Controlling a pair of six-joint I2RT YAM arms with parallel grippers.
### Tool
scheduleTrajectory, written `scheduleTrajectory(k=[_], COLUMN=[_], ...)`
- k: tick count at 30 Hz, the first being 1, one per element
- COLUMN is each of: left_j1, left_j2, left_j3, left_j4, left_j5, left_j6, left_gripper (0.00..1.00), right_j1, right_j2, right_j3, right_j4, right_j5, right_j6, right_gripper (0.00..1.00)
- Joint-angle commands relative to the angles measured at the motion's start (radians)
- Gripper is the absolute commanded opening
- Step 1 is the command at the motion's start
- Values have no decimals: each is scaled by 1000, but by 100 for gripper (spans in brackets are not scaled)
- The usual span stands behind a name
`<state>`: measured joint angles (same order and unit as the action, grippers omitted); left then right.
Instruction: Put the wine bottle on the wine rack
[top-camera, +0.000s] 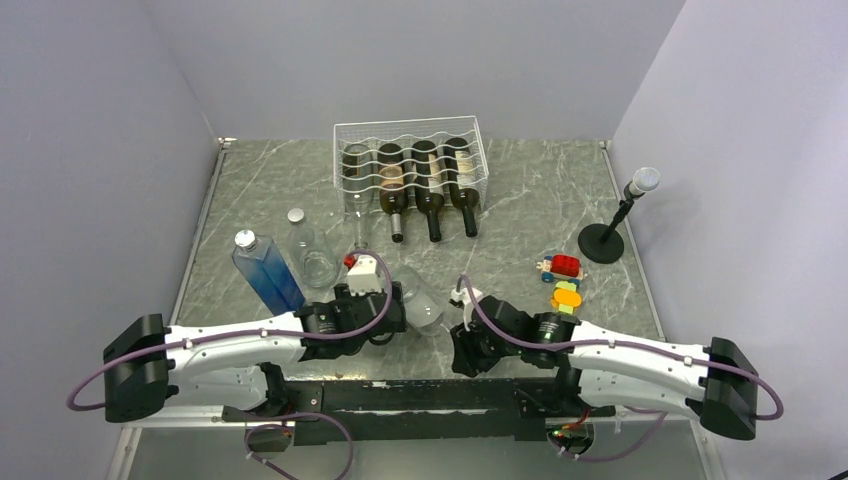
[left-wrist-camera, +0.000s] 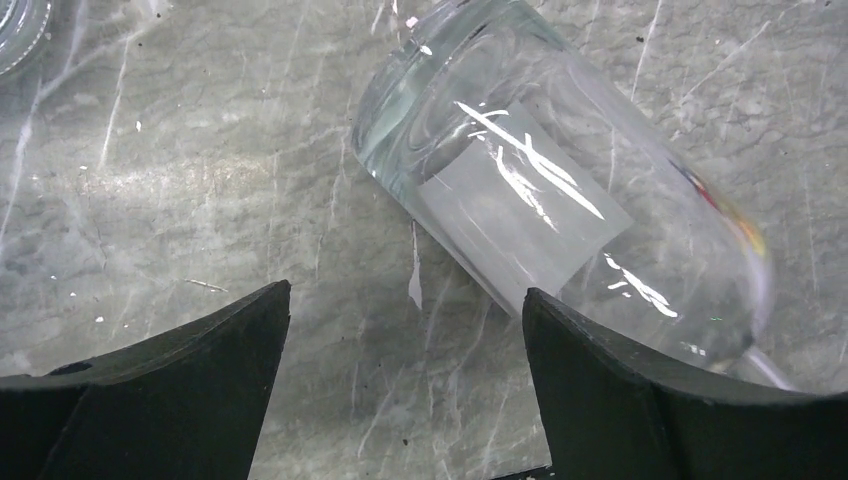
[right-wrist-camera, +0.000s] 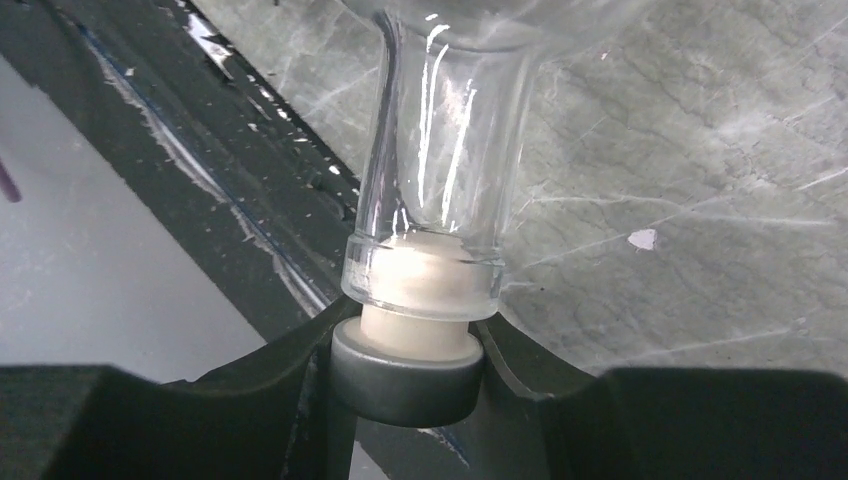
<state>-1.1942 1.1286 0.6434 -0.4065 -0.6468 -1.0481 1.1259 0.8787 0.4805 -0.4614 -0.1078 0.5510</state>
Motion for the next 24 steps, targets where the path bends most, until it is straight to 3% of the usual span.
scheduleTrajectory(k=[1, 13, 24], left_j1=[3, 4, 4], left_j2=[-32, -208, -273], left_j3=[22, 50, 50], left_j4=[103, 23, -19], left_j5=[-4, -18, -29], left_j6=[-6, 2, -3], left_gripper=[92, 99, 99], right_j1=[31, 123, 160], right_j2=[69, 346, 430], right_j3=[24, 109, 132], right_j4=[164, 238, 249], right_j5=[53, 352, 427], right_j6=[-16, 38, 63], right_gripper=[0, 0, 57])
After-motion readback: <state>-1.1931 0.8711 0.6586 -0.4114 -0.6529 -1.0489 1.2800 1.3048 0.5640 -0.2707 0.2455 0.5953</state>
